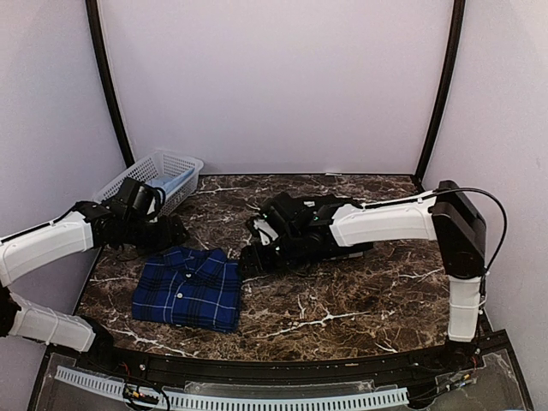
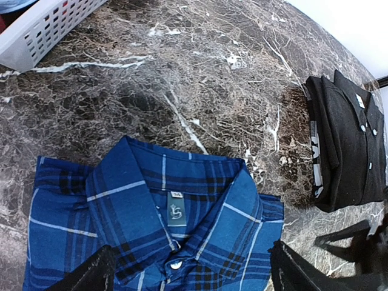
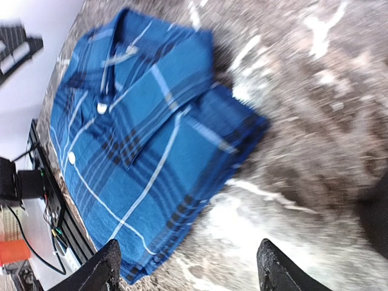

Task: Fold and stack the long sleeve shirts
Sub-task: Adjust the square-folded shirt at the center of the board.

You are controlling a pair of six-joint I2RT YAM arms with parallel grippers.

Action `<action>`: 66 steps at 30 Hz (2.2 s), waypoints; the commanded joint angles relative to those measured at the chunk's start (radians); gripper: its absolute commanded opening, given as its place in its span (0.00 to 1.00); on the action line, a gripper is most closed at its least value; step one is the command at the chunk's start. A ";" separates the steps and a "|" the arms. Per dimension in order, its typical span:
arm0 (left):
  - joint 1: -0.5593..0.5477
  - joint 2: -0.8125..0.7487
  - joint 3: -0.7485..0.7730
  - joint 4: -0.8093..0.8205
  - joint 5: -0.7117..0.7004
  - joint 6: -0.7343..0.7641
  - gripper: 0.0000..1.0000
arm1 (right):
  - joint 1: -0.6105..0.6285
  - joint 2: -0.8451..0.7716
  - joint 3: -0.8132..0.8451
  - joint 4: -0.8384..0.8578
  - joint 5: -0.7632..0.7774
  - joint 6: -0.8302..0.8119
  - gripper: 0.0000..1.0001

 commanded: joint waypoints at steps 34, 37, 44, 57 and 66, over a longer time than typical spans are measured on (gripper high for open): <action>0.022 -0.071 -0.034 -0.073 -0.009 -0.020 0.87 | -0.098 0.234 0.126 0.050 -0.049 -0.075 0.00; 0.022 -0.063 -0.041 -0.071 -0.007 -0.023 0.87 | -0.128 0.272 0.184 0.018 -0.059 -0.103 0.06; 0.042 -0.045 -0.080 -0.094 -0.022 -0.056 0.88 | -0.123 0.300 0.248 -0.016 -0.067 -0.118 0.36; 0.079 -0.133 -0.304 -0.058 0.029 -0.201 0.87 | -0.120 0.269 0.169 -0.021 0.007 -0.121 0.57; 0.079 -0.147 -0.366 -0.031 0.050 -0.224 0.85 | -0.095 0.277 0.212 -0.082 0.100 -0.150 0.57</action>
